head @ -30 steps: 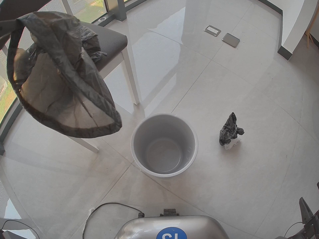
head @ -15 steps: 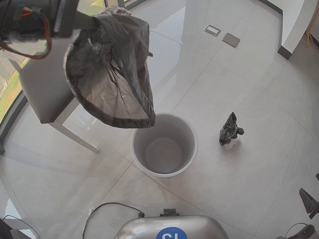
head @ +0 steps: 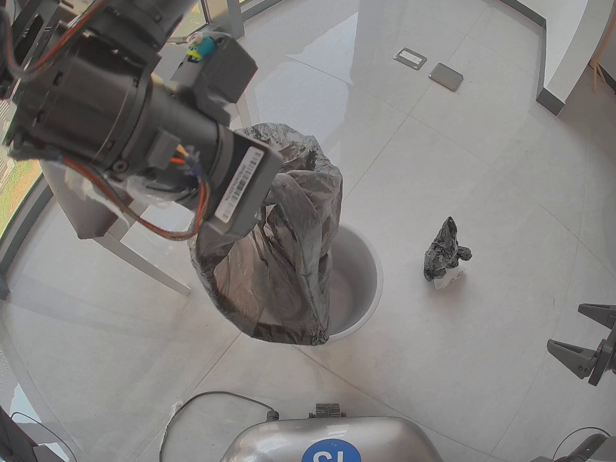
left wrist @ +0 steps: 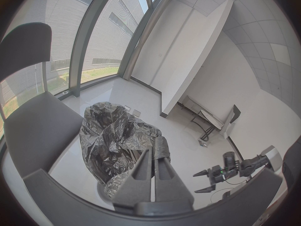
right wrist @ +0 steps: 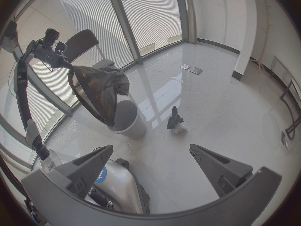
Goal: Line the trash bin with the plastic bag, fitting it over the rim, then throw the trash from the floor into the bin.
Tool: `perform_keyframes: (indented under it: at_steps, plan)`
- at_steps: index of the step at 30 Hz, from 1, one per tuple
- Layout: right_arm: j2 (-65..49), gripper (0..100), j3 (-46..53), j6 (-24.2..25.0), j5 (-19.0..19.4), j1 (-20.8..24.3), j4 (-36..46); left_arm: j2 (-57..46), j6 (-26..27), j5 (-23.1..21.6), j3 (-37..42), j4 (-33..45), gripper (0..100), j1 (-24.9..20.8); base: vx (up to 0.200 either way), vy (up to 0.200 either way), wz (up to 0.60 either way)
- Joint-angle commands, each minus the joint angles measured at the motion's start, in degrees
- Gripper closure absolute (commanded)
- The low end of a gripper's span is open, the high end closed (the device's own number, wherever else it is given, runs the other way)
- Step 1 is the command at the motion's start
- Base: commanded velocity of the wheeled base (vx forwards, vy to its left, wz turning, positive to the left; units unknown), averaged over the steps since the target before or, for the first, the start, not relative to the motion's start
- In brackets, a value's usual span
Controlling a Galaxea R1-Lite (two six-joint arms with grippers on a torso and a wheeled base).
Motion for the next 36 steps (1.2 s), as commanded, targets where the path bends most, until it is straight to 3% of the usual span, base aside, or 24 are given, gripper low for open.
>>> perform_keyframes:
  at_steps: [1,2,4,7,8,9,10,16,21,28,36]
  plan:
    - [3.6,0,0.7,-1.5,0.2,0.9,-0.5,-4.7,-0.9,0.3,0.0,2.8,100,0.1,0.000,0.000,0.00]
    - [3.5,0,0.9,-1.6,0.2,0.9,-0.5,-5.4,-1.2,0.3,0.0,2.6,100,0.1,0.000,0.000,0.00]
    - [2.5,0,2.8,-2.8,0.2,1.0,-0.4,-14.3,-2.2,-0.1,0.0,-7.0,100,-0.4,0.000,0.000,0.00]
    - [1.3,0,5.0,-3.6,0.2,1.0,-0.5,-24.3,-1.9,-0.5,29.4,-32.2,100,-0.3,0.000,0.000,0.00]
    - [1.3,0,5.0,-3.6,0.2,1.0,-0.5,-24.3,-1.9,-0.5,29.4,-32.2,100,-0.3,0.000,0.000,0.00]
    - [0.8,0,5.5,-3.6,0.2,1.0,-0.5,-24.7,-2.3,-0.5,34.7,-40.1,100,-0.2,0.000,0.000,0.00]
    - [0.6,0,5.7,-3.6,0.2,1.0,-0.4,-24.3,-2.7,-0.5,35.7,-42.1,100,-0.1,0.000,0.000,0.00]
    - [2.8,0,5.0,-3.8,0.7,1.0,-0.7,-19.4,-7.5,-0.8,31.4,-47.3,100,-1.5,0.000,0.000,0.00]
    - [7.4,0,2.5,-6.4,5.5,1.0,-1.6,-18.7,-7.0,-1.9,32.6,-53.1,100,-4.1,0.000,0.000,0.00]
    - [17.7,0,1.2,-10.5,6.7,1.5,-8.5,-18.8,-7.5,-1.9,32.3,-53.3,100,-7.7,0.000,0.000,0.00]
    - [26.1,0,-5.1,-14.9,8.4,2.1,-9.9,-17.8,-7.8,-1.9,30.9,-53.4,100,-9.8,0.000,0.000,0.00]
